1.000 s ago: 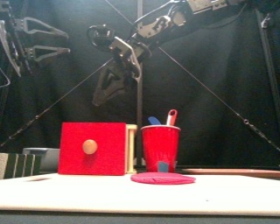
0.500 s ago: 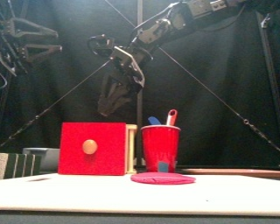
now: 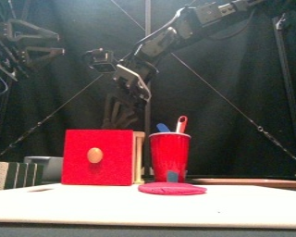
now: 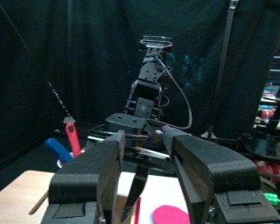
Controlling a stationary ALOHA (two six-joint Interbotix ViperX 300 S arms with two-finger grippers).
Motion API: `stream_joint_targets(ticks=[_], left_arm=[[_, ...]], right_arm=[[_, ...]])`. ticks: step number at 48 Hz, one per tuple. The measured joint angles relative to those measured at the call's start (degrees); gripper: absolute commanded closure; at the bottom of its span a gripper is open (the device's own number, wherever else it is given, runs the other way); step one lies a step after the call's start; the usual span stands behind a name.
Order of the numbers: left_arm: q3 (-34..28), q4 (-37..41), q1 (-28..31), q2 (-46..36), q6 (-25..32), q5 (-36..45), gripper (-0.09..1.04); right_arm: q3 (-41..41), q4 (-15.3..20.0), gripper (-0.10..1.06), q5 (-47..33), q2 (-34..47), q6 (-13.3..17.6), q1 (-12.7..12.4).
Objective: Get the cutter from the drawer then cut the dough then place the extra dough in the bowl
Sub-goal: Place the cutter on the board
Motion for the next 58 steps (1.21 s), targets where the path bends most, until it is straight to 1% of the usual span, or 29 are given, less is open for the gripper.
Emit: stream_joint_targets(ticks=[4,14,25,30,34,38,49,58], left_arm=[[0.0,0.0,0.44,0.0,0.0,0.35,0.16],[0.0,0.18,0.7,0.0,0.0,0.53,0.16],[0.09,0.26,0.79,0.0,0.0,1.32,0.16],[0.09,0.26,0.79,0.0,-0.09,1.67,0.16],[0.09,0.26,0.79,0.0,-0.09,1.76,0.16],[0.18,0.26,0.7,0.0,0.0,2.2,0.17],[0.62,0.35,0.79,0.0,0.0,4.04,0.17],[0.62,3.69,0.79,-0.88,-0.09,4.13,0.17]], right_arm=[[-0.97,-0.44,0.27,0.0,0.97,0.0,-0.18],[-3.69,-2.9,0.27,0.79,2.99,0.0,-0.35],[-5.54,-2.9,0.29,3.87,4.92,-0.09,-0.35],[-5.63,-2.99,0.35,5.01,5.19,-0.09,-0.35],[-5.63,-2.9,0.44,5.27,5.1,-0.09,-0.35],[-5.63,-2.9,0.48,5.45,5.19,0.0,-0.35],[-7.38,-2.11,0.48,8.0,5.1,0.09,0.44],[-10.11,-2.37,0.48,10.99,3.6,0.18,1.67]])
